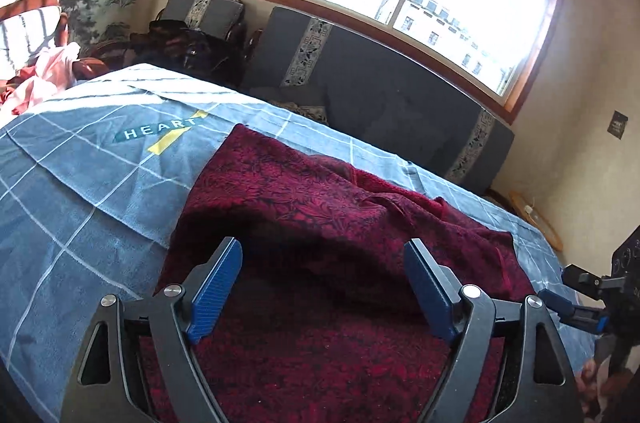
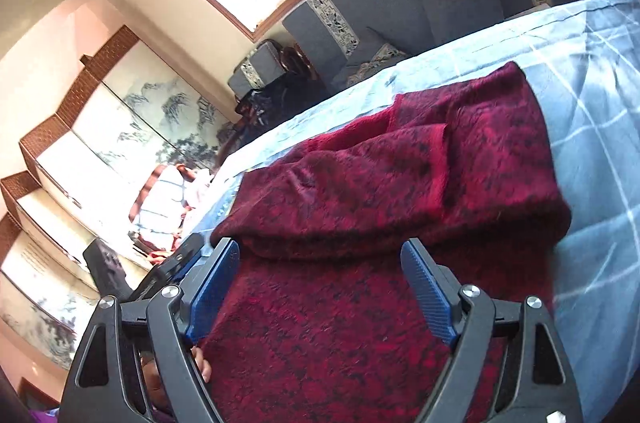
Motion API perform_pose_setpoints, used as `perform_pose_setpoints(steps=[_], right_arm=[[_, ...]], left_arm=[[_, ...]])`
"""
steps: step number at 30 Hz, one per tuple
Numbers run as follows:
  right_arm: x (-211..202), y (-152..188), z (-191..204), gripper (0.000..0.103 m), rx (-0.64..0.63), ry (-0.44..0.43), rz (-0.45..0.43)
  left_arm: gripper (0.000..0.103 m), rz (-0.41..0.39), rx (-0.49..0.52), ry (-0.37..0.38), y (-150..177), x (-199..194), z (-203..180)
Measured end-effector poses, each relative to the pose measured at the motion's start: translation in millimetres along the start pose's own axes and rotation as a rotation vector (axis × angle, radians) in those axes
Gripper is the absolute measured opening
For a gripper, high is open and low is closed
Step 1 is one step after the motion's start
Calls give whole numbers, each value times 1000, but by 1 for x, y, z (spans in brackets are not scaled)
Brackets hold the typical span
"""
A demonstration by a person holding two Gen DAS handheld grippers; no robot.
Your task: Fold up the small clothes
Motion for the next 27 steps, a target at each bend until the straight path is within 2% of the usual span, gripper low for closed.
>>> perform_pose_setpoints(steps=[2,3,7,10,12,13,14,17,22,27], right_arm=[[18,-16,-18,82,-5,83,45],[27,-20,-28,82,5,118,69],[58,-25,-59,82,80,155,155],[65,-26,-56,80,72,130,149],[71,-26,-51,56,47,138,142],[77,-25,-48,28,33,150,157],[82,-23,-49,12,21,179,175],[81,-24,-47,10,11,185,151],[48,-50,-36,8,-51,215,13],[38,-63,-45,8,-57,249,-3]], left_arm=[[94,-3,-13,-39,13,3,12],[94,32,-54,-44,16,8,17],[95,77,-31,-42,20,19,11],[96,82,4,-35,22,21,4],[97,82,9,-30,20,21,2],[97,82,1,-27,20,21,3],[97,80,-14,-25,19,20,5],[97,60,-88,-22,17,18,17],[98,50,-218,-20,17,18,38],[98,41,-241,-25,17,17,41]])
Point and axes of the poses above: each gripper's, at about its wrist camera, not at the fingertips, and x roughly the way its jaws point, z to its left, y to its underside, the point moved 6 cm from there along x, roughly the way its jaws point, and after that the axes turned 9 degrees about y, right-handed, at the moved point
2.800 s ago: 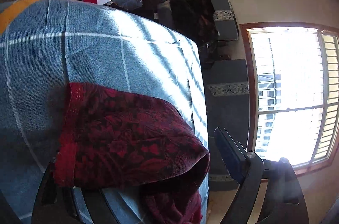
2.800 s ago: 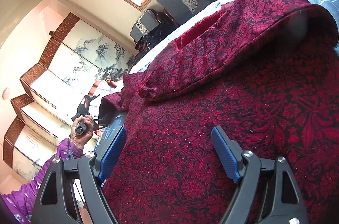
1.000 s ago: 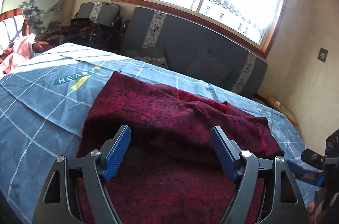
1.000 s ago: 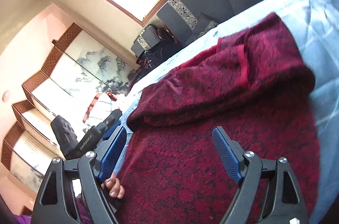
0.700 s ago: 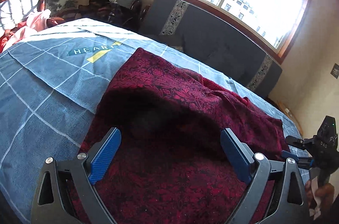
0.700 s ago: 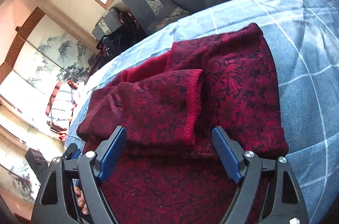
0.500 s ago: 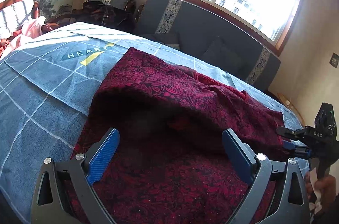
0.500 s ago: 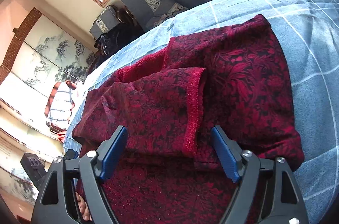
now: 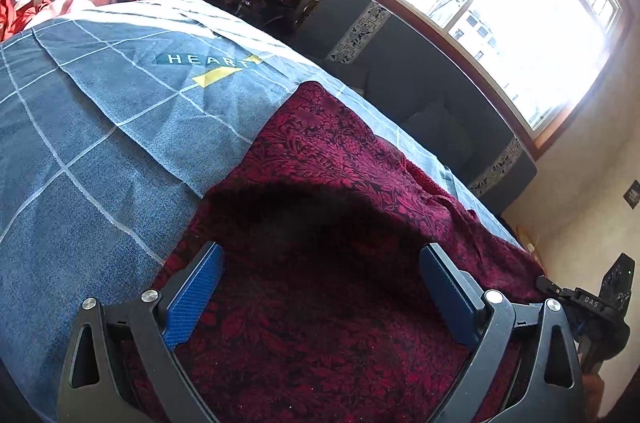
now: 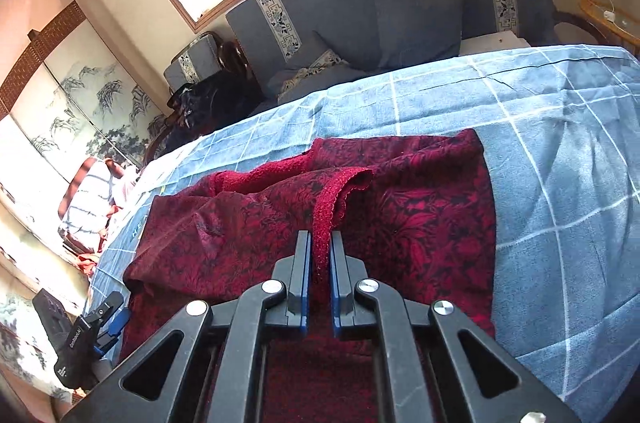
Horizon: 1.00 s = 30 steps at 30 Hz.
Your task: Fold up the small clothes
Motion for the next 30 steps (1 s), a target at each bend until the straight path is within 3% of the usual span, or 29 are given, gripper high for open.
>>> perform_pose_setpoints(steps=[6,13,16,19,21,26,30], right_arm=[[6,11,-26,8,58,17,10],[18,20,-25,8,36,42,17],[24,24,-32,8,56,43,21],[28,29,-33,8,70,35,11],[28,29,-33,8,71,32,11],[31,33,-38,8,103,-11,28],[32,33,-39,9,111,-28,29]], left_arm=[[98,4,7,-1,1,1,-1],[98,0,20,5,0,3,-3],[98,38,52,80,1,6,-11],[98,145,90,200,10,17,-26],[98,232,84,221,17,28,-30],[98,215,-31,268,7,30,-21],[98,227,-23,304,-4,44,-28]])
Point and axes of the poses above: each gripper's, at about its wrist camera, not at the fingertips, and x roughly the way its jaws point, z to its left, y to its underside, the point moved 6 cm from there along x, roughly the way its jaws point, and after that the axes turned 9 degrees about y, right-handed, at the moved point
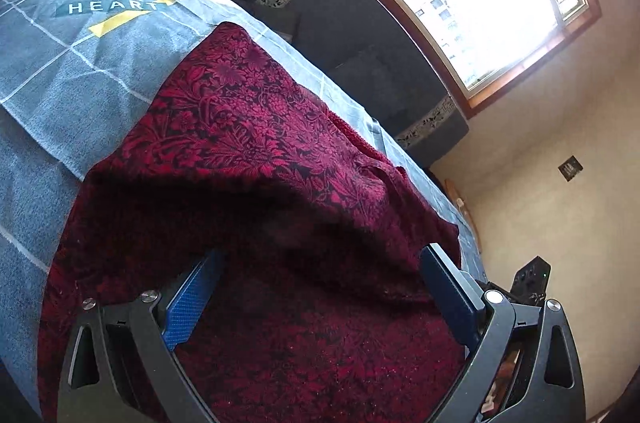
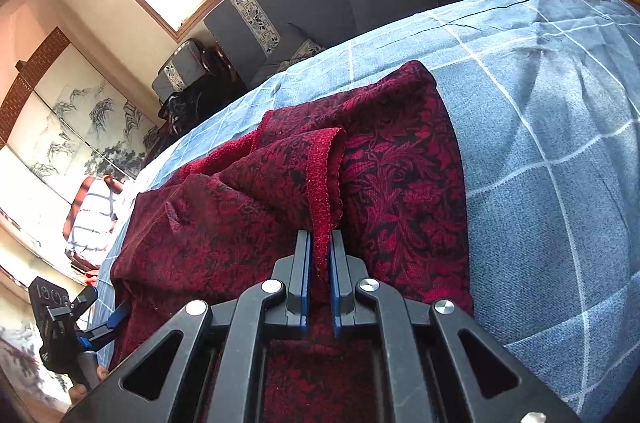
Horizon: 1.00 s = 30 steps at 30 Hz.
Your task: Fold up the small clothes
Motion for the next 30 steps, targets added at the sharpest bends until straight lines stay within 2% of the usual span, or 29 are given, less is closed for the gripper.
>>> perform_pose_setpoints(steps=[4,6,7,8,10,12,13,14,17,21,26,30], right_arm=[[1,-1,-1,9,12,-16,5],[1,0,-2,9,20,-23,9],[1,0,-2,9,19,-23,11],[2,0,-2,9,18,-22,15],[2,-1,-5,9,28,-24,29],[3,-3,-7,9,46,-34,41],[3,-4,-7,9,54,-38,45],[3,-4,-7,9,57,-40,49],[4,-4,-4,9,44,-24,51],[3,-5,-2,9,36,-2,41],[-6,-12,3,8,35,1,7],[-16,-16,5,7,40,-10,-18]], left_arm=[[97,57,31,2,-6,18,-3],[94,61,61,-2,-7,21,-6],[84,71,73,-11,-7,23,-7],[65,91,77,-7,-5,26,-7],[48,123,66,-22,-3,31,-3],[47,119,78,-32,2,28,-5],[42,121,92,-47,2,29,-6],[32,127,104,-65,2,29,-6],[21,129,101,-111,3,28,-6],[18,77,108,-170,-3,13,-5],[18,-6,166,-243,-11,-11,-10],[18,-58,144,-288,-14,-26,3]])
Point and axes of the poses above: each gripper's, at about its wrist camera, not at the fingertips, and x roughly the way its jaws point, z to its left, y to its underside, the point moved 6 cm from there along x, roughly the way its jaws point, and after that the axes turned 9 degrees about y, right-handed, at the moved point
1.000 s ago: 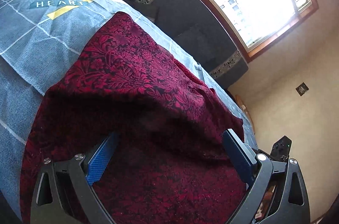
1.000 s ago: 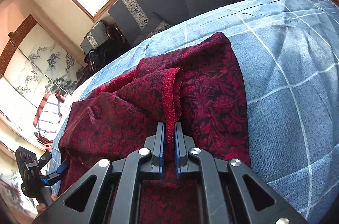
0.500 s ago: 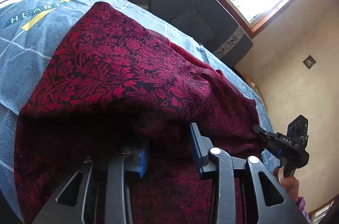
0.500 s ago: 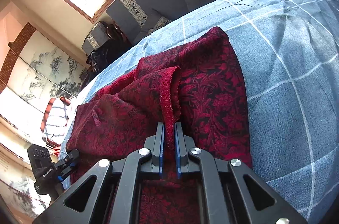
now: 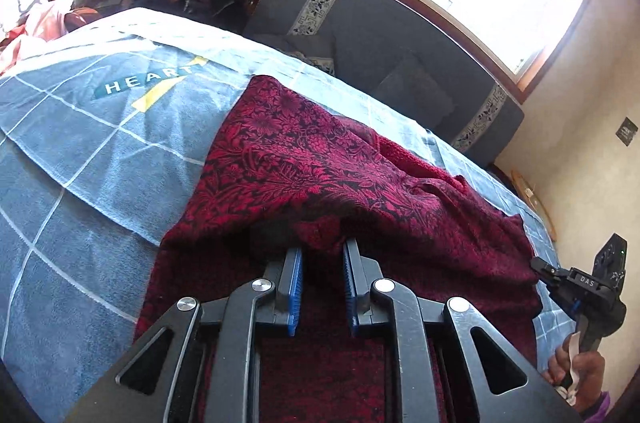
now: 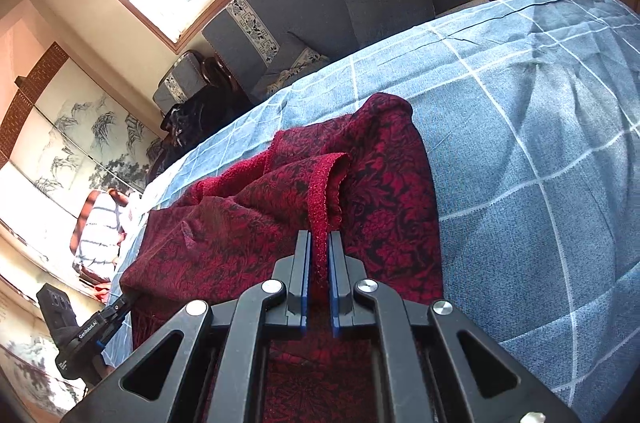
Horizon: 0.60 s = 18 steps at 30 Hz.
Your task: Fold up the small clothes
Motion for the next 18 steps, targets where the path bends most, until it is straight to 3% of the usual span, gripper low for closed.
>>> perform_pose_setpoints(steps=[3,9,13,18], right_arm=[[2,2,-5,7,-5,20,4],[16,11,-23,6,42,8,37],[12,10,-22,14,70,-73,48],[22,8,-14,30,62,-52,75]], left_arm=[[18,77,-45,6,14,17,15],[19,48,-39,-13,16,18,11],[20,41,-44,-15,20,18,8],[20,35,-34,-31,21,17,7]])
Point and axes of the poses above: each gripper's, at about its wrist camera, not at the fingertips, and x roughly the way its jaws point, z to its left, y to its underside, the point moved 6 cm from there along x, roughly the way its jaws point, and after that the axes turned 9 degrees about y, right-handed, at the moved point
